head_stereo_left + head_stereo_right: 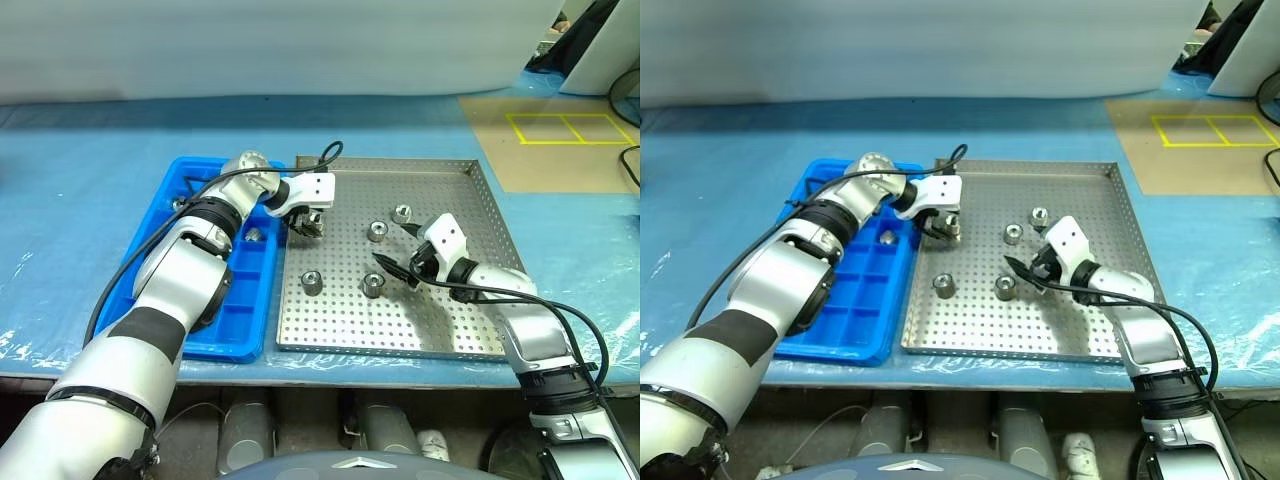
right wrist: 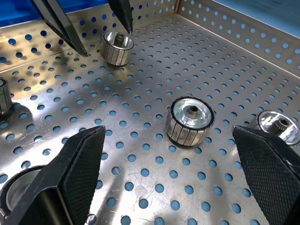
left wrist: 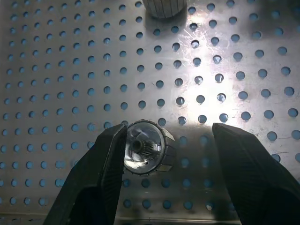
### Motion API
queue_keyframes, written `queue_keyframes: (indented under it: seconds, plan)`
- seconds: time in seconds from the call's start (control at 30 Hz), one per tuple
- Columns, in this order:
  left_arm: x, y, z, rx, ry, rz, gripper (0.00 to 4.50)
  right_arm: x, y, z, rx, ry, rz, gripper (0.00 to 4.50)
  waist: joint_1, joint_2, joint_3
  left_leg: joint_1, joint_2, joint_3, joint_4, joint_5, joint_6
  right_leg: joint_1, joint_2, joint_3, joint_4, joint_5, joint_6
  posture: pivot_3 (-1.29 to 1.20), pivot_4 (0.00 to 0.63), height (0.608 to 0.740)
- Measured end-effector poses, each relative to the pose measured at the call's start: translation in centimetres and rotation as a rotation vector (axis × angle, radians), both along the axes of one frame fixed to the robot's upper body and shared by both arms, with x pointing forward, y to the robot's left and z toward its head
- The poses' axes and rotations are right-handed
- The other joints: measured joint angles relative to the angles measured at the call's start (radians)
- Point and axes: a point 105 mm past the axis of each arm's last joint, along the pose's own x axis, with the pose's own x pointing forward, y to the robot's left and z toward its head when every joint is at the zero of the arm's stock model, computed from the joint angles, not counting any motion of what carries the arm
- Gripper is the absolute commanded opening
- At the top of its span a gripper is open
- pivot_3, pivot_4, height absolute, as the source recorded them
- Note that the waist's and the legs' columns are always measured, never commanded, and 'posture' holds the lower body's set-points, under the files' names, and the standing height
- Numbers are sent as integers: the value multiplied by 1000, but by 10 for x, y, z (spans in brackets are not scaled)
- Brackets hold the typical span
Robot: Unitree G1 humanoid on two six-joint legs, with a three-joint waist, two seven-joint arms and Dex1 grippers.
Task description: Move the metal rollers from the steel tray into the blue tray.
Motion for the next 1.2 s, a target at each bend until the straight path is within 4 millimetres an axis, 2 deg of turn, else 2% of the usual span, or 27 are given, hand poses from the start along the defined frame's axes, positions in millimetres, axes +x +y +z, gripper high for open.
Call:
queue_keyframes:
  seconds: [0.17, 0.27, 0.43, 0.5, 0.63, 0.83, 0.9, 0.93, 1.03, 1.13, 1.2]
  plan:
    - [2, 7, -10, 94, -21, 14, 3054, 0, -1, -1, 1, 2, -7, 4500, -1, 0, 0, 0, 0, 0, 0, 0, 0, 0, 0, 0, 0, 0, 0, -286, 150, 740]
    - [4, 6, -11, 89, -38, 32, 2445, 0, -1, -1, 1, 1, -10, 4500, -1, 0, 0, 0, 0, 0, 0, 0, 0, 0, 0, 0, 0, 0, 0, -286, 150, 740]
    - [6, 1, -6, 48, -50, 43, 864, 0, 0, -1, 8, -2, -14, 4500, -1, 0, 0, 0, 0, 0, 0, 0, 0, 0, 0, 0, 0, 0, 0, -283, 150, 740]
    - [8, -4, -1, -17, -52, 68, 862, 0, 1, -1, 12, -2, -14, 4500, -1, 0, 0, -1, 0, 0, 0, 0, 0, 0, 0, 0, -1, 0, 0, -283, 150, 740]
    - [16, -13, 25, -232, -64, 141, 862, 0, 2, -1, 15, -1, -11, 4500, 0, 0, 0, -1, 0, 0, 0, 0, 0, 0, 0, 0, -1, 0, 0, -258, 150, 740]
    - [31, -22, 92, -641, -206, 249, 862, 2, 8, 2, 16, -6, 19, 4500, 0, 0, 0, -1, 0, 0, 0, 0, 0, 0, 0, -1, 0, 0, 0, -214, 150, 740]
    - [35, -11, 108, -777, -326, 331, 862, 4, 11, 6, 18, -16, 29, 4500, -3, 1, 0, -1, 0, 0, -1, 0, 0, 0, 0, 0, 0, 0, 0, -202, 150, 740]
    - [37, -2, 109, -821, -372, 384, 862, 4, 11, 6, 18, -18, 33, 4500, -4, 1, 0, -2, 1, 0, -1, 0, 0, 0, 0, -1, 0, 0, 0, -186, 150, 740]
    - [37, 39, 95, -957, -463, 620, 862, 5, 11, 2, 17, -3, 37, 4500, -4, 1, 0, -2, 2, 0, 0, 0, 0, -2, 1, -2, 0, 0, 0, -164, 150, 740]
    - [20, 88, 90, -1106, -574, 859, 862, 7, 14, -3, 12, 16, 54, 4500, -2, 1, 0, -6, 2, -1, 2, 0, 1, -4, 1, -2, 0, 0, 0, -152, 150, 740]
    - [3, 106, 89, -1132, -644, 930, 862, 8, 18, -5, 9, 20, 69, 4500, 1, 1, 0, -8, 2, -2, 3, 0, 1, -5, 1, -2, 0, 0, 0, -137, 150, 740]
